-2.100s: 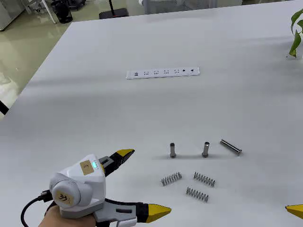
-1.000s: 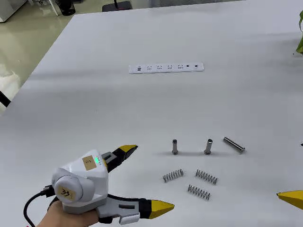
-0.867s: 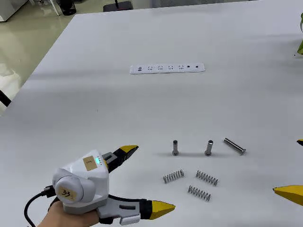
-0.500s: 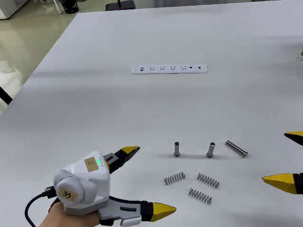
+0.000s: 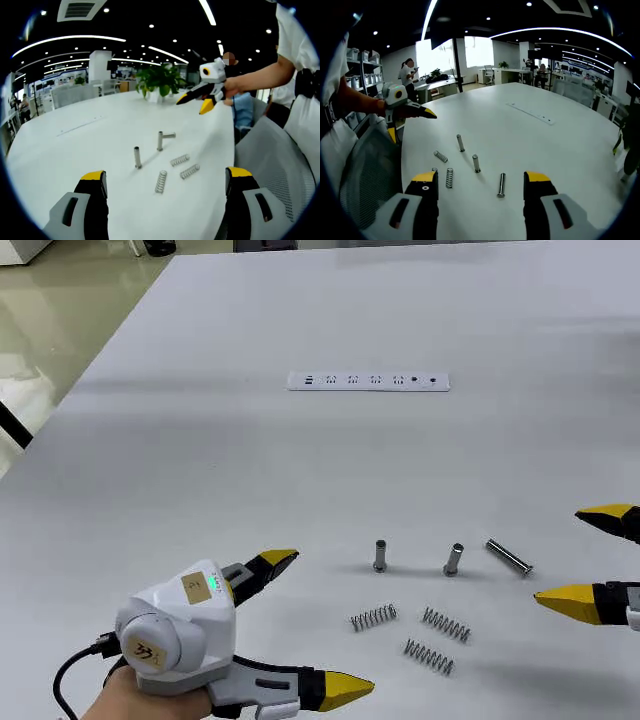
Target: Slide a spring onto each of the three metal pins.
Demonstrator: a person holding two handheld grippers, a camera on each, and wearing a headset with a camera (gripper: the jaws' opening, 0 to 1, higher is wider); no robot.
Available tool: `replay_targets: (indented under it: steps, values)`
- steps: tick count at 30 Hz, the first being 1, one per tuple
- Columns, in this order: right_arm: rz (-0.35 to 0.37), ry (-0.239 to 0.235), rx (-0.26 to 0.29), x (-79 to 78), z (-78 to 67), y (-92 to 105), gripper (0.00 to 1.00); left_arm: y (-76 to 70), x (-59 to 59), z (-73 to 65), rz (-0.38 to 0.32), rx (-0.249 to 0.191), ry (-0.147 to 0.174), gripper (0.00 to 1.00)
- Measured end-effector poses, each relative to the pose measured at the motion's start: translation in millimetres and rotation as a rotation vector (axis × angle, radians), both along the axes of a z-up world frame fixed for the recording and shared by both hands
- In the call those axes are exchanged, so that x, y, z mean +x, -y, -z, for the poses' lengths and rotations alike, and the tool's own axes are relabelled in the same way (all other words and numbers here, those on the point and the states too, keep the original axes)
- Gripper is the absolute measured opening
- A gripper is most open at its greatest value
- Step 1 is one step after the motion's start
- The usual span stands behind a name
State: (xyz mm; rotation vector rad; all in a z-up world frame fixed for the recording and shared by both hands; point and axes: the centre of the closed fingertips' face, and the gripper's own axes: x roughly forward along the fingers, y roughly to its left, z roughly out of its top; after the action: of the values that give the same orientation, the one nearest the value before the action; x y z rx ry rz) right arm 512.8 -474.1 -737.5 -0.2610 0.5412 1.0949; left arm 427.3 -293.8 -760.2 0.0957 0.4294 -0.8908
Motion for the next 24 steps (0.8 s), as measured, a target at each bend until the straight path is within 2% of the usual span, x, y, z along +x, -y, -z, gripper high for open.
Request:
replay_targets:
  steps: [5, 13, 24]
  values:
    - [-0.005, -0.033, -0.036, 6.9, 7.7, -6.0, 0.68, -0.1, 0.5, 0.7, 0.0, -0.004, -0.001, 1.0]
    - [-0.014, -0.044, -0.093, 20.5, 17.4, -12.5, 0.6, -0.2, 2.5, 0.6, -0.006, -0.012, -0.002, 1.0]
    - [-0.022, -0.089, -0.176, 37.4, 36.1, -21.0, 0.48, -3.0, 1.8, 4.1, -0.011, -0.011, -0.009, 1.0]
